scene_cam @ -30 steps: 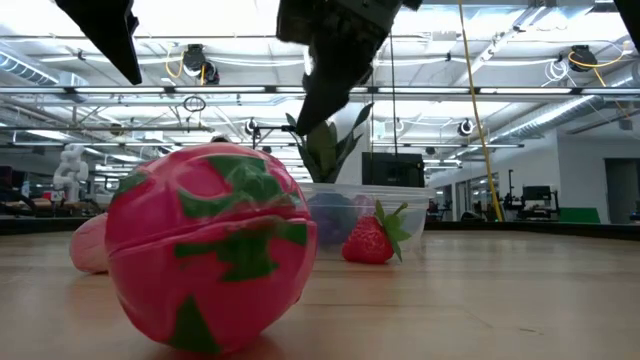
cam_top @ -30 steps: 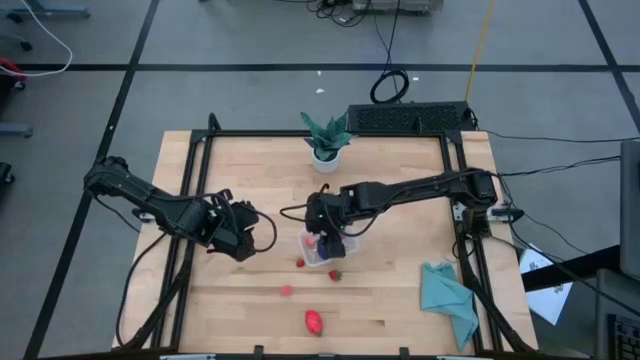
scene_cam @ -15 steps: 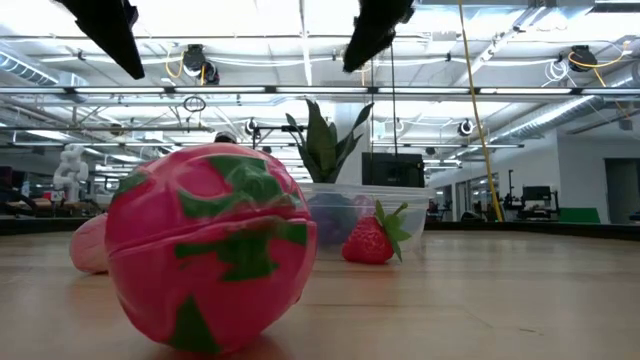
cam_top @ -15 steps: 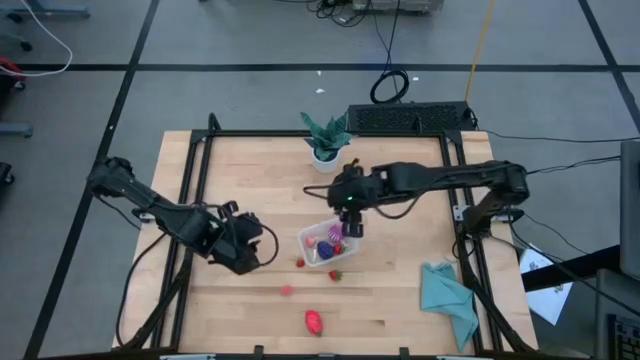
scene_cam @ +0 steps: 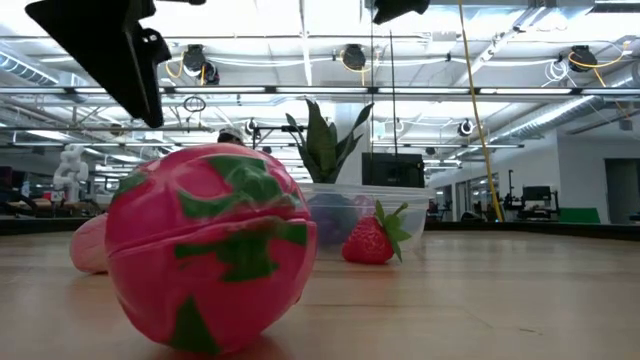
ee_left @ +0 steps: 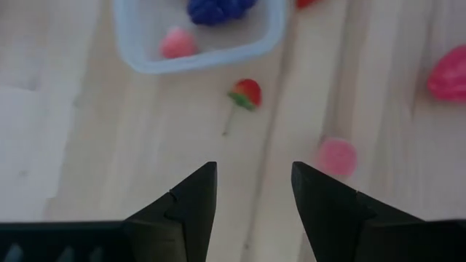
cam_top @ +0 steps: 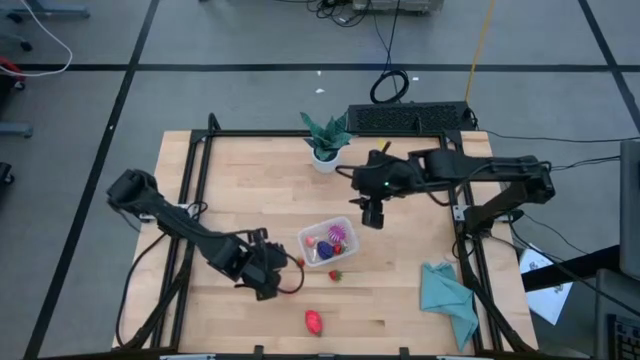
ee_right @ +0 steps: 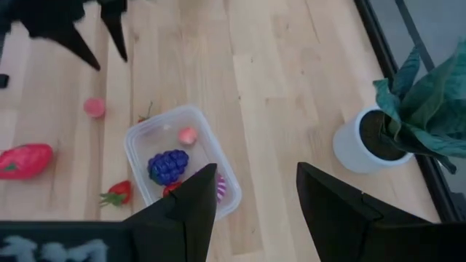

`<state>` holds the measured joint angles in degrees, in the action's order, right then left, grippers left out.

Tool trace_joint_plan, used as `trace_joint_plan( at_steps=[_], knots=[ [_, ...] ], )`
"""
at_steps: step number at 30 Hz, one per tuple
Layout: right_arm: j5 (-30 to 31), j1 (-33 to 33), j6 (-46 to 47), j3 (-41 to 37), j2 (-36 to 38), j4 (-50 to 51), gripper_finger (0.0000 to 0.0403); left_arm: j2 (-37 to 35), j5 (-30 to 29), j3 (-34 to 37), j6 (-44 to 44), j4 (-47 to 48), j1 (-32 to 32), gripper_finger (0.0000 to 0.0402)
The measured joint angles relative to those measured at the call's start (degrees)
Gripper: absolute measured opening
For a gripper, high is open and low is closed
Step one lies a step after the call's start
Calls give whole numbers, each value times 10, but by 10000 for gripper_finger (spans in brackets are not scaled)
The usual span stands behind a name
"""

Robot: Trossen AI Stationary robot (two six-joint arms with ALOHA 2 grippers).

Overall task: Pick and placing Produce into tupperware
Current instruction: Put the peach into the transparent bin

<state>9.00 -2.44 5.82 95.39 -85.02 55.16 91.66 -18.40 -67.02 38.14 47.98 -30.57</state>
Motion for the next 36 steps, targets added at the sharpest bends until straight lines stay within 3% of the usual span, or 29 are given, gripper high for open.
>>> trace_joint_plan(
  at_steps=[11, 25, 36],
  knots=[
    [0, 1, 6, 0, 11, 23, 180, 11, 47, 0, 103, -64, -43, 184],
    [0, 2, 5, 0, 11, 26, 180, 22, 16, 0, 165, -137, -94, 184],
    [0, 2, 5, 0, 11, 26, 180, 105, 66, 1, 25, -148, -77, 184]
  ],
)
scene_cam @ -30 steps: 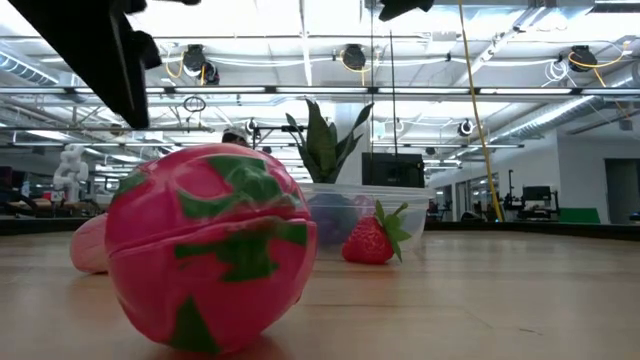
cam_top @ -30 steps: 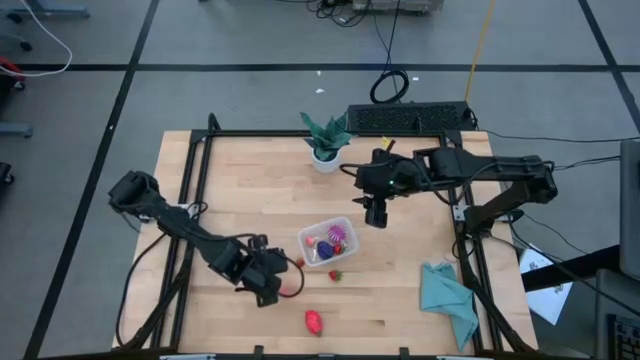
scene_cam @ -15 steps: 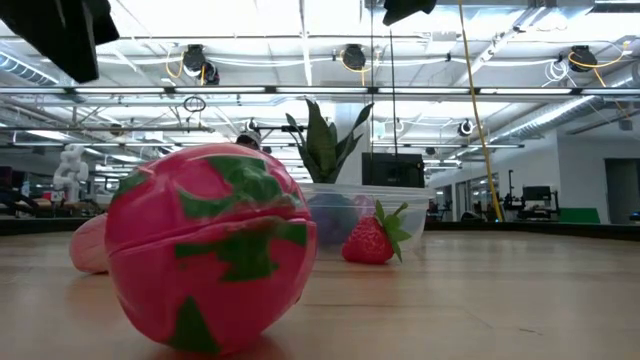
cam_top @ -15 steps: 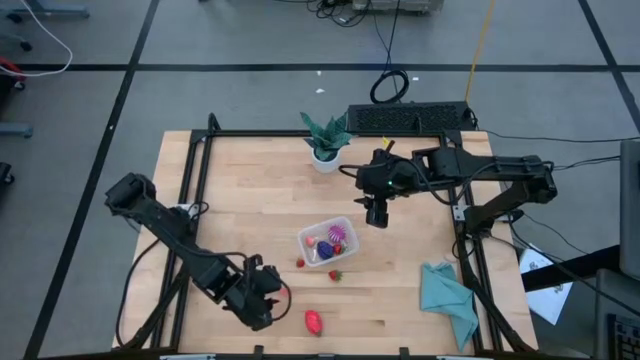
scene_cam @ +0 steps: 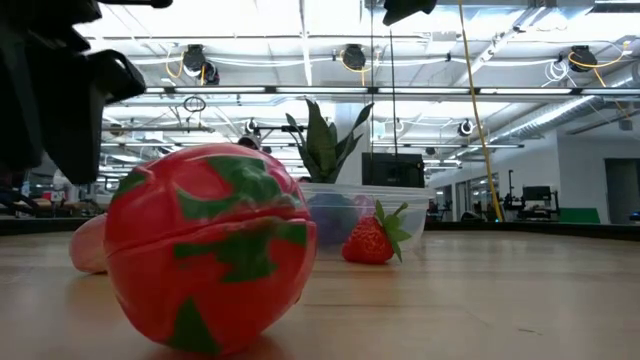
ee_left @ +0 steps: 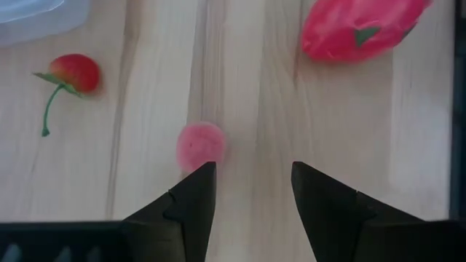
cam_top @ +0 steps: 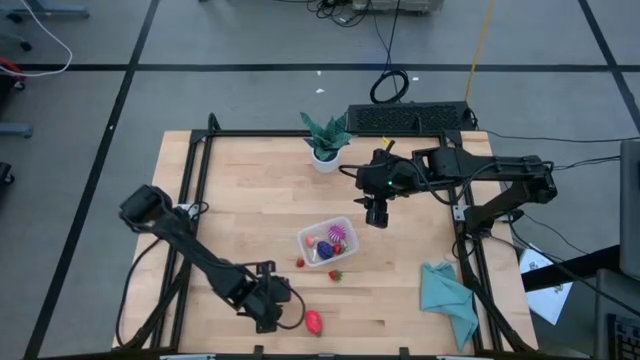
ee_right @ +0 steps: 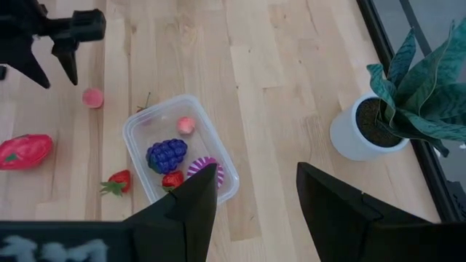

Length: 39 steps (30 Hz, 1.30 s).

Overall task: Pick and placing Produce into tupperware
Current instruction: Put the peach into the transparent bin

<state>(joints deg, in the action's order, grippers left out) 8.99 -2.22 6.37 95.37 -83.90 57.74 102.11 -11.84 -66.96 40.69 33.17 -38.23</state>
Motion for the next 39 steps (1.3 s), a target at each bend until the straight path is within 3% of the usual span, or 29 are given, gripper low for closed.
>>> trace_joint_plan(
  at_steps=[21, 39],
  knots=[
    [0, 0, 0, 0, 0, 0, 180, 6, -19, 0, -96, 3, 20, 185],
    [0, 0, 0, 0, 0, 0, 180, 6, 3, 0, -93, 12, 29, 189]
  ],
)
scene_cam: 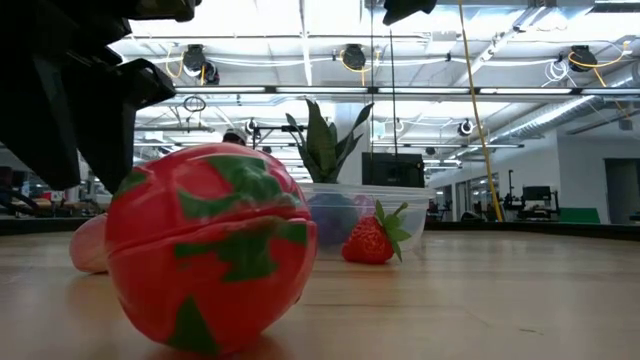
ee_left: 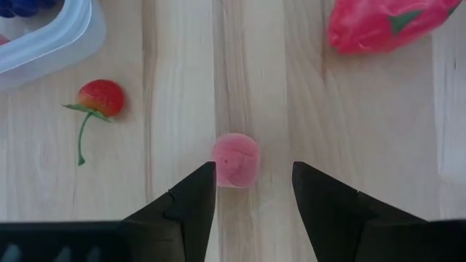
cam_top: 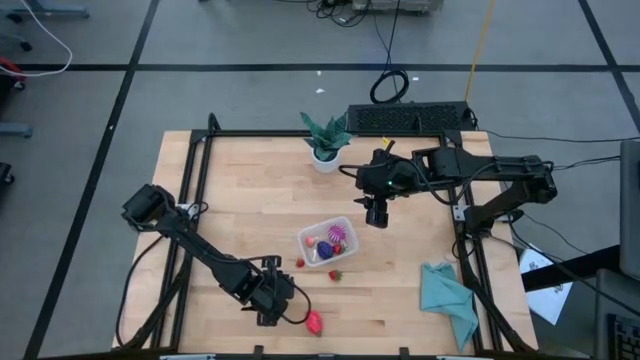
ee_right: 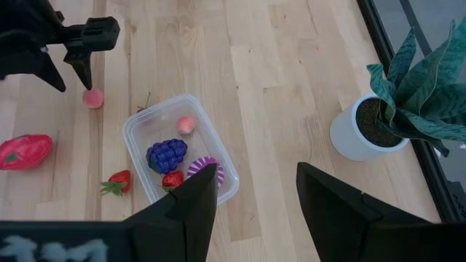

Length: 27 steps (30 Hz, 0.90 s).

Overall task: Pick and placing Produce into tupperware
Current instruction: Put the peach into the transparent bin

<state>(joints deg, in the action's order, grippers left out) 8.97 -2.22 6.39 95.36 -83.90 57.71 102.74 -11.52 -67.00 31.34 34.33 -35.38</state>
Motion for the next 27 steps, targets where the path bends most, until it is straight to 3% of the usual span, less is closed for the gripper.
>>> trace_joint_plan(
  at_steps=[11, 27],
  knots=[
    [0, 0, 0, 0, 0, 0, 180, 1, -3, 26, 20, -27, 5, 234],
    [0, 0, 0, 0, 0, 0, 180, 0, 5, 36, 8, -58, 18, 237]
  ],
)
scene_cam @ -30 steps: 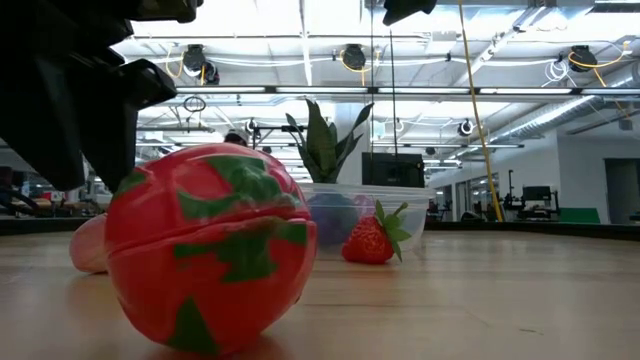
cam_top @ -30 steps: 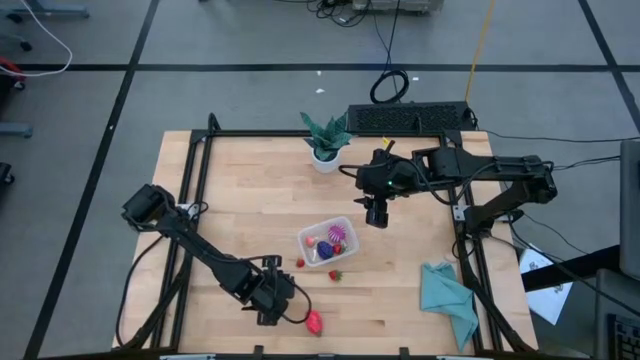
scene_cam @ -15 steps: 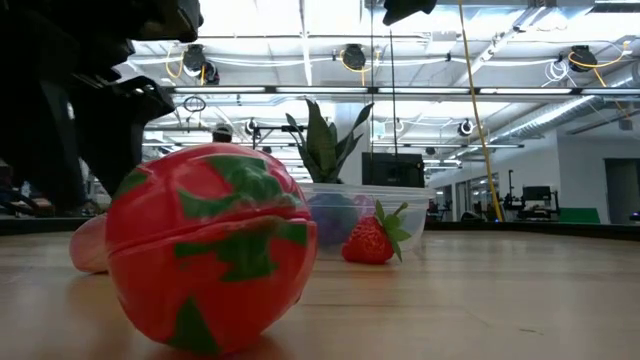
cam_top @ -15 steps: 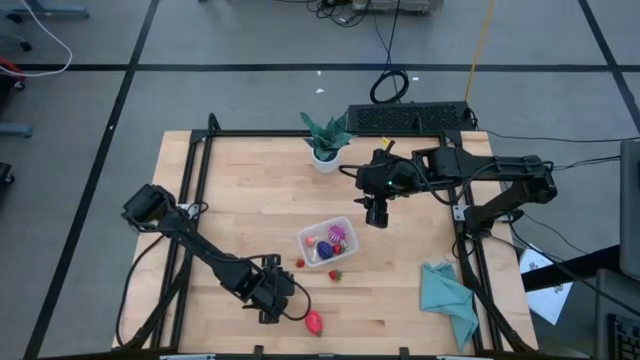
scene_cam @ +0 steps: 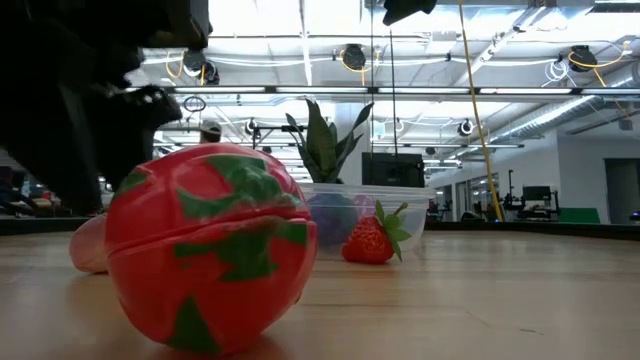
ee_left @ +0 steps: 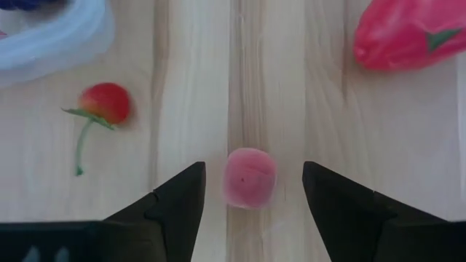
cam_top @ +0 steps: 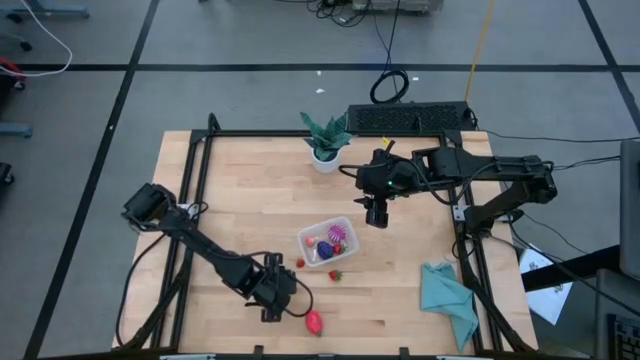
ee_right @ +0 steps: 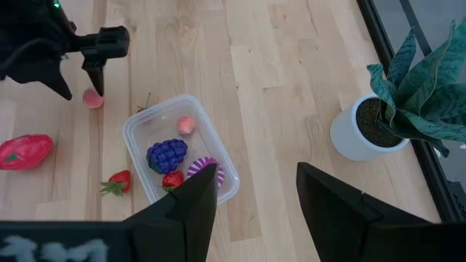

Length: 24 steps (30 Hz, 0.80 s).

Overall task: Pick and placing Produce into tupperware
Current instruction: Put the peach into the transparent bin

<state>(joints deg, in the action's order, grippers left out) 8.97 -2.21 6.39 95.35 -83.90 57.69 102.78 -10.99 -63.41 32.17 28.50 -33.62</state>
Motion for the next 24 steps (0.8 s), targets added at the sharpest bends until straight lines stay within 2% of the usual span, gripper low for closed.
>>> trace_joint_plan(
  at_steps=[7, 24],
  knots=[
    [0, 0, 0, 0, 0, 0, 180, 0, 30, 48, 20, -63, 10, 237],
    [0, 0, 0, 0, 0, -27, 180, 0, 35, 76, 27, -96, 10, 237]
  ],
)
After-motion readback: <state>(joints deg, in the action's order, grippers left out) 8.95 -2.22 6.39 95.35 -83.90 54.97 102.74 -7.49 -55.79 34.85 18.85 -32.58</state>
